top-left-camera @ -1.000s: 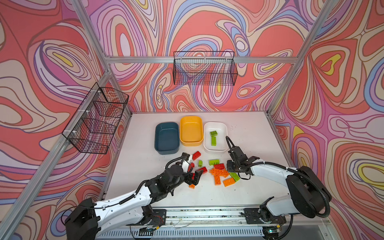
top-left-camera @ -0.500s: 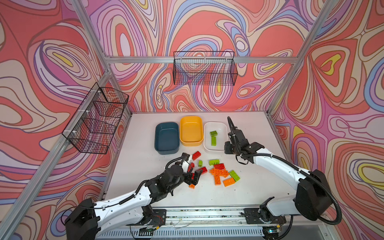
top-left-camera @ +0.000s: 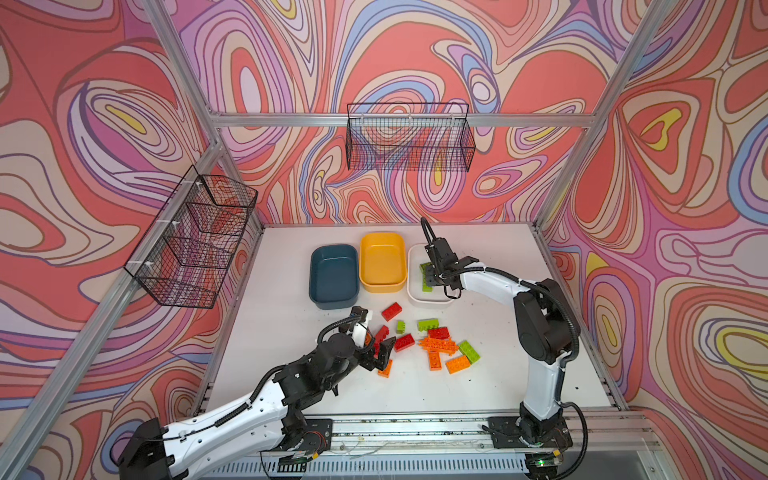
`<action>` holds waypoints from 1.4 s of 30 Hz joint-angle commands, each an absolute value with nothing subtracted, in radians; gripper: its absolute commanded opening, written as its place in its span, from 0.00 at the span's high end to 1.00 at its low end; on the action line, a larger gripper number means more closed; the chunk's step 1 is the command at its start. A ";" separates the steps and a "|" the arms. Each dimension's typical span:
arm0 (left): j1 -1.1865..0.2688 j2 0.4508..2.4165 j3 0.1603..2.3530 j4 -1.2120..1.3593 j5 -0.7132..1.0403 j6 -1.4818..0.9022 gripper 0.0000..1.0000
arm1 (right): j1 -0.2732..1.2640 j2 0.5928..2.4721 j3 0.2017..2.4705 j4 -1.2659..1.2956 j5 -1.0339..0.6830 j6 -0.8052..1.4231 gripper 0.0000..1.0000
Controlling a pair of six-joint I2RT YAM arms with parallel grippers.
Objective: Sort the legos into containers by color
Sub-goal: 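Carry the lime-green brick into the white bin and open the right gripper, then reach the right gripper back to the pile and grasp a lime-green brick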
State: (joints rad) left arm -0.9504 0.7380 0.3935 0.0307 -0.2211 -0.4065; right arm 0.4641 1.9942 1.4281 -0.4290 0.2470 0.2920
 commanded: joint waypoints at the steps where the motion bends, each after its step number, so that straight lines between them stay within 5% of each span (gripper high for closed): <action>1: -0.957 0.698 0.378 -0.053 -0.288 -0.390 0.00 | 0.447 2.024 1.488 -0.420 0.220 0.268 0.56; 6: -0.956 0.697 0.389 -0.047 -0.316 -0.368 0.00 | 0.448 1.951 1.463 -0.403 0.165 0.247 0.27; 17: -0.956 0.803 0.381 0.094 -0.227 -0.379 0.00 | 0.488 1.488 1.068 -0.478 0.137 0.363 0.27; 23: -0.956 0.868 0.391 0.151 -0.171 -0.388 0.00 | 0.605 1.313 0.808 -0.417 0.131 0.506 0.17; 42: -0.956 0.739 0.362 0.010 -0.184 -0.483 0.00 | 0.693 1.495 0.805 -0.244 0.141 0.521 0.19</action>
State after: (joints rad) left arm -0.9504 0.7589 0.3859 0.0723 -0.1589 -0.4541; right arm 0.6865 1.4631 0.7658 -0.2890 0.1329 0.5217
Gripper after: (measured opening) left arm 0.998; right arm 0.810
